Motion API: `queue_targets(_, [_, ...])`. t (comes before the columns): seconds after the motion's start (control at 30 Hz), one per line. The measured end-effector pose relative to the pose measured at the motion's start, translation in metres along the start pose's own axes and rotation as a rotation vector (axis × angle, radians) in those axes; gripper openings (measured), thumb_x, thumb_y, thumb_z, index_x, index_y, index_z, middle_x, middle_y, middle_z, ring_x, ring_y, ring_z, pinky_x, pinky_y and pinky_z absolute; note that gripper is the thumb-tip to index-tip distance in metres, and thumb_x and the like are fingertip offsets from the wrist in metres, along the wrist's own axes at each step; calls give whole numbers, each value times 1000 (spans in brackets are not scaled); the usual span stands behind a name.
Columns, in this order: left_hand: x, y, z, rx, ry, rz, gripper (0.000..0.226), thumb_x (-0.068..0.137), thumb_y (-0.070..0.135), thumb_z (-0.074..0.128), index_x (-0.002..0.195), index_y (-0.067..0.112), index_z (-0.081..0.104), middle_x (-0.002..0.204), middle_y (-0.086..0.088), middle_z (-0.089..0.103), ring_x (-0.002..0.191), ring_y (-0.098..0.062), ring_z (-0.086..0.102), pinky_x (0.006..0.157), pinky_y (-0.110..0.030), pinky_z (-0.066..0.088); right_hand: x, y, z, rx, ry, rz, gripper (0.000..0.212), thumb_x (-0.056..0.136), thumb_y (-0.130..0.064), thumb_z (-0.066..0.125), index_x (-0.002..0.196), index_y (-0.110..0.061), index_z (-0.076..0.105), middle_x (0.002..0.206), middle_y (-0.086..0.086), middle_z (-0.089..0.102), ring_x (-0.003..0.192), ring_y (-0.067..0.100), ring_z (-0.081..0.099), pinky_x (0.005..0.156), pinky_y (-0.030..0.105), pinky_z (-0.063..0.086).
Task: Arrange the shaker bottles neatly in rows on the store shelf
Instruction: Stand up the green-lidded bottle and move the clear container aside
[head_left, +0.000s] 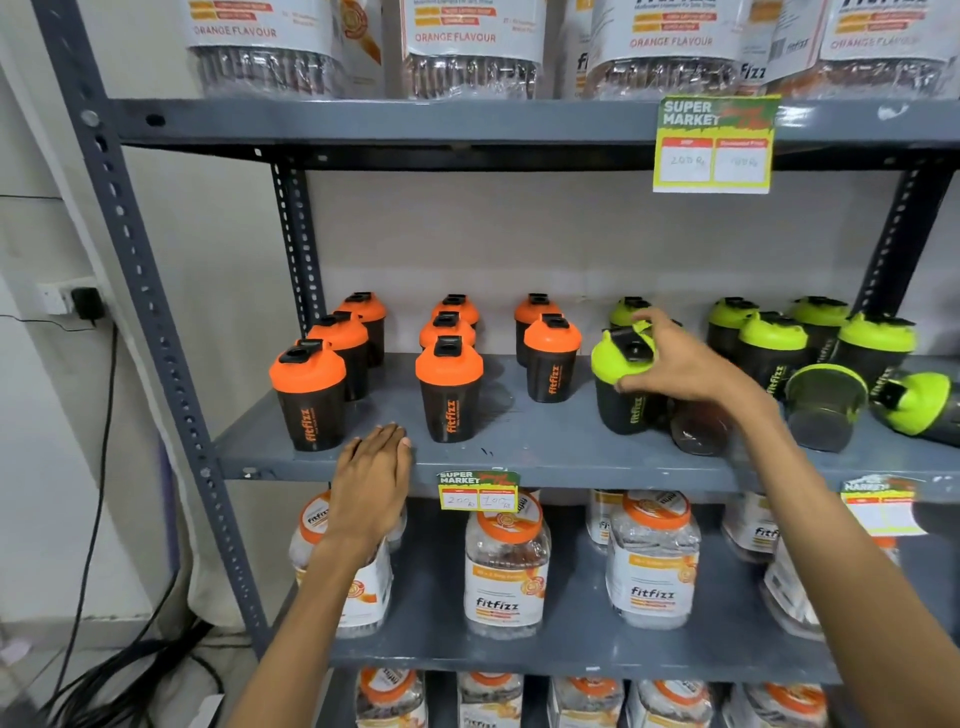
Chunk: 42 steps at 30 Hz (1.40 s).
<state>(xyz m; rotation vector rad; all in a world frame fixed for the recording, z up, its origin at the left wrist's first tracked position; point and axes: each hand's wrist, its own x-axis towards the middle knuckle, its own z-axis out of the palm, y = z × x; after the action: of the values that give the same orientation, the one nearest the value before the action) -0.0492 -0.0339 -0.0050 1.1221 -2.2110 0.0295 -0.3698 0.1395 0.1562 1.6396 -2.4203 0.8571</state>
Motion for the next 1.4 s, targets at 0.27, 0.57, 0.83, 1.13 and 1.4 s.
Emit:
queue_targets(0.27, [0,1,-2,2,-22,-15,50,103,30,24,136,10,56,143,-9,55,138,-22,46,117,-43,25,8,19,-9,2,-71,157,84,73,-29,81,144,-13,39,141,15,53,128,31,51,94,33,41])
queue_targets(0.57, [-3,3,-1,18,-19,-4,55,99,31,21,137,9,54,144,-10,54,138,-25,45,118,-44,23,-22,26,-13,170,175,145,78,85,-28,74,148,-6,34,146,18,47,136,34,44,108,33,35])
queue_targets(0.83, [-3,5,-1,-19,-4,-10,52,102,32,24,135,9,56,143,-12,55,137,-27,47,117,-46,26,-56,57,22,285,338,743,80,92,-44,58,140,9,25,144,38,33,137,50,30,109,49,31])
queue_targets(1.13, [-5,6,-6,-13,-46,-4,47,104,28,26,139,9,52,147,-11,51,140,-26,42,119,-45,21,-14,125,63,501,223,742,99,62,-72,54,139,-11,42,138,23,52,126,43,50,107,54,42])
queue_targets(1.4, [-5,2,-6,-7,-49,24,46,104,27,27,138,8,52,146,-13,52,139,-28,44,118,-47,24,-74,48,43,511,466,682,92,84,-36,69,145,8,16,146,32,36,135,47,38,111,52,36])
